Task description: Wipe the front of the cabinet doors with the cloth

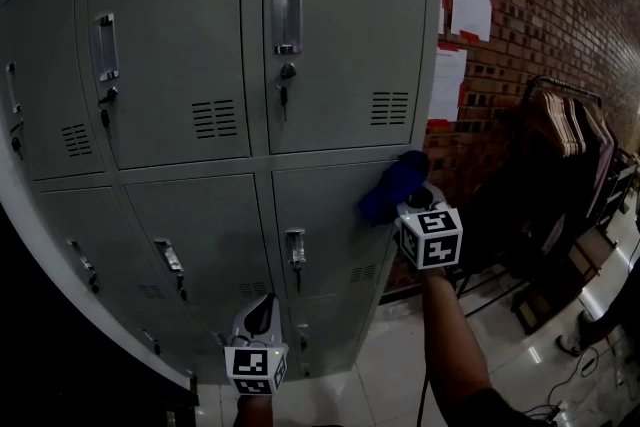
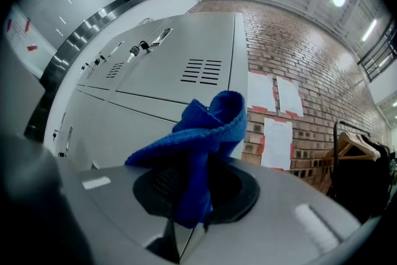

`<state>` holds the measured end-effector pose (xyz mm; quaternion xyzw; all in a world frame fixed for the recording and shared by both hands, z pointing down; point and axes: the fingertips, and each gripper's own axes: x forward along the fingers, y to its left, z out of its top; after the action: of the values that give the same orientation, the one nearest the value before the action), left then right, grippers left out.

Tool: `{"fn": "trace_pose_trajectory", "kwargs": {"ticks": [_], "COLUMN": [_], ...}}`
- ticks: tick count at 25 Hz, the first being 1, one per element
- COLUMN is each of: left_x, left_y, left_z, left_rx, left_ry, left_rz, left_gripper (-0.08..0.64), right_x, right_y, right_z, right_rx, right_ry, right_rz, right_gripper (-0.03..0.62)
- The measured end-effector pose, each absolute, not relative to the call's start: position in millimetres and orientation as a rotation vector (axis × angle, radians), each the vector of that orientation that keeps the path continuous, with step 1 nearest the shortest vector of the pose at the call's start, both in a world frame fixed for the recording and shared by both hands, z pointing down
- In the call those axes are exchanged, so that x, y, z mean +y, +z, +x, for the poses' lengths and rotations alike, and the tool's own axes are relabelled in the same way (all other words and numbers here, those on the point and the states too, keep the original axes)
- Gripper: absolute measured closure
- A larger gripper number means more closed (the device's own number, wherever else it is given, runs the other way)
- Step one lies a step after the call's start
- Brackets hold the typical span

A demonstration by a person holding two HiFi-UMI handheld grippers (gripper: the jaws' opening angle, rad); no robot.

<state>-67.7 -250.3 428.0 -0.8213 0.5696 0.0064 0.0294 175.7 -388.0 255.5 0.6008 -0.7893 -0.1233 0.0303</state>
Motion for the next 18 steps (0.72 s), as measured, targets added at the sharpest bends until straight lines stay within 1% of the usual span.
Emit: {"fn": "trace_pose_trajectory", "kwargs": {"ticks": [3, 5, 12, 18], "left_x": [-249, -248, -243, -239], "left_y": [431, 432, 434, 438], "left_z": [-66, -67, -84, -114], "left_rx": [1.746, 1.745, 1.781, 1.837], "left_ry": [0.014, 0.01, 0.013, 0.005], "left_rz": [-2.54, -2.545, -2.533, -2.504], "left_gripper": [0.543, 0.543, 0.543, 0.543], "right_x": [-378, -367, -348, -343], "right_y": [255, 256, 293, 299], "right_z": [167, 148, 37, -21], "right_rx": [-2.458, -2.499, -2.591, -2.644], "right_ry": [-0.406, -0.43, -0.467, -0.484], "right_rz": [1.844, 1.807, 1.611, 1.498], "right_gripper": [0.522, 0.522, 0.522, 0.522]}}
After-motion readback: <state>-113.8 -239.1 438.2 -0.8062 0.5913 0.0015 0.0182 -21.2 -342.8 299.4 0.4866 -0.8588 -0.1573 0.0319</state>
